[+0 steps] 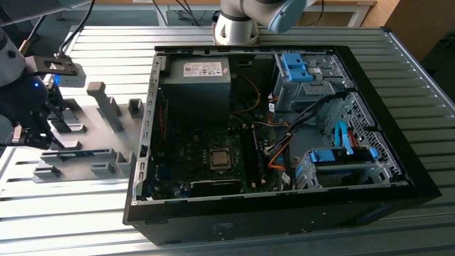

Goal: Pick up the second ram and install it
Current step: 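Pick up the second ram and move it above second insertion slot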

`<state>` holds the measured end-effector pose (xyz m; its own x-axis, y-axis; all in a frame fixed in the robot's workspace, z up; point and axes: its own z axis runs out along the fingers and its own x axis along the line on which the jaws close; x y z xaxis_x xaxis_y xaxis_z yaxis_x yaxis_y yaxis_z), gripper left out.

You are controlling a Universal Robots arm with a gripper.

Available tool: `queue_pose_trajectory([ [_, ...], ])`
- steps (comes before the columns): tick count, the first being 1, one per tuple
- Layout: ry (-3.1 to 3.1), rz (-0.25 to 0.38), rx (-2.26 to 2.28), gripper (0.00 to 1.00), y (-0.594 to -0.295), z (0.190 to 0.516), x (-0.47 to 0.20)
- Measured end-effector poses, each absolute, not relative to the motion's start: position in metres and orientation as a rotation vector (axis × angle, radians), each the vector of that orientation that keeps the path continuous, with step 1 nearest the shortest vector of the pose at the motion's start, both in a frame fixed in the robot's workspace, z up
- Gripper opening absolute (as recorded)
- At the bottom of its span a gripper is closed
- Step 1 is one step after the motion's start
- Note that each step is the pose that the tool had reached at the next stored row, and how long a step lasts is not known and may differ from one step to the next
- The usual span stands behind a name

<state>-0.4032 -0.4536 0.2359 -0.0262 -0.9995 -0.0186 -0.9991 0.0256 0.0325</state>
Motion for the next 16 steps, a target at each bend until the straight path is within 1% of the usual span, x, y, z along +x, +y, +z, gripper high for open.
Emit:
queue_pose_trajectory([
  [16, -2.256, -0.058, 2.171, 0.47, -0.459, 0.211, -0.402],
])
